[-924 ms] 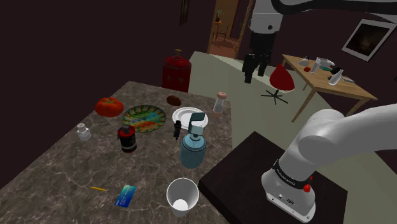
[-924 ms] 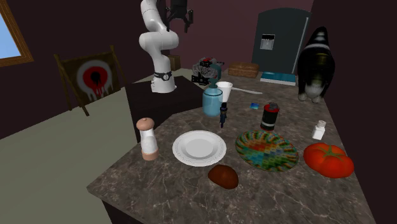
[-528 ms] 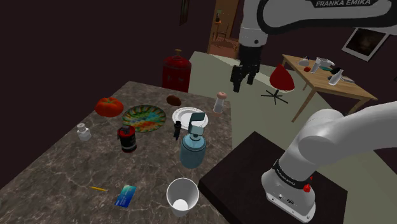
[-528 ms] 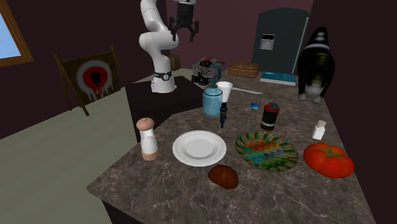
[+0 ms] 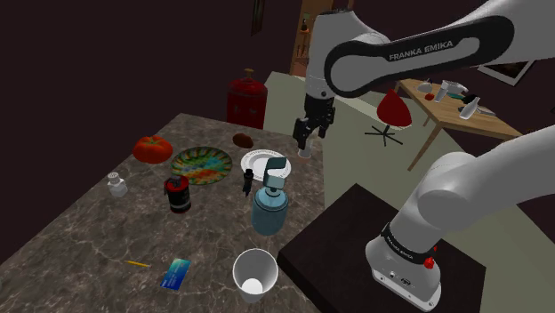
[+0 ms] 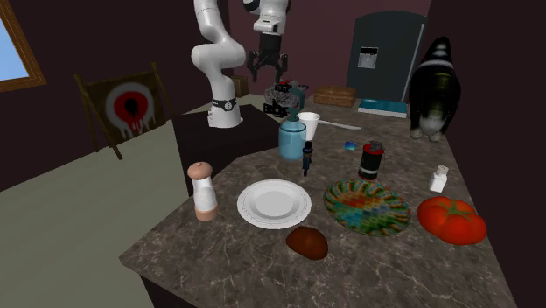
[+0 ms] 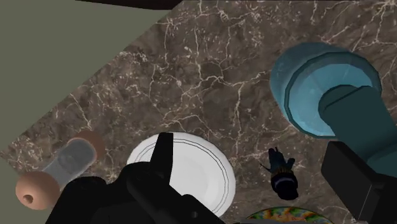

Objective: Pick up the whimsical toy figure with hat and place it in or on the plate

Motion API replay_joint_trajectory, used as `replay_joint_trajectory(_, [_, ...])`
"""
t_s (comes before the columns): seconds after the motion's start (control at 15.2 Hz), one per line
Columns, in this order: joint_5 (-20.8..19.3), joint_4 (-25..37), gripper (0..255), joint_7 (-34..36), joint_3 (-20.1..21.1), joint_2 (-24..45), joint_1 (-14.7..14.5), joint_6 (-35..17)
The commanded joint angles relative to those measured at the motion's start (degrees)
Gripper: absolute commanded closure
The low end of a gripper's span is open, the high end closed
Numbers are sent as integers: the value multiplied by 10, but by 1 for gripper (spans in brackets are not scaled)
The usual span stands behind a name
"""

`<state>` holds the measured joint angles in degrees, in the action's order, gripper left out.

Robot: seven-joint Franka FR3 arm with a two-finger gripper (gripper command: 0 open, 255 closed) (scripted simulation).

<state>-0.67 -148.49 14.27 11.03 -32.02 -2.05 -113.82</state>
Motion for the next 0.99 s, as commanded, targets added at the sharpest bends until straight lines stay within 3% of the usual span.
replay_joint_trajectory(0.0, [-2,-10,0,24,18,32,-1,-53])
replay_joint_trajectory(0.46, [-61,1,0,118,72,181,21,-219])
replay_joint_trajectory(0.66, [-118,23,0,179,100,255,44,-276])
replay_joint_trajectory(0.86, [-204,56,0,258,136,333,80,-319])
replay_joint_trajectory(0.92, [-172,49,0,238,129,300,66,-506])
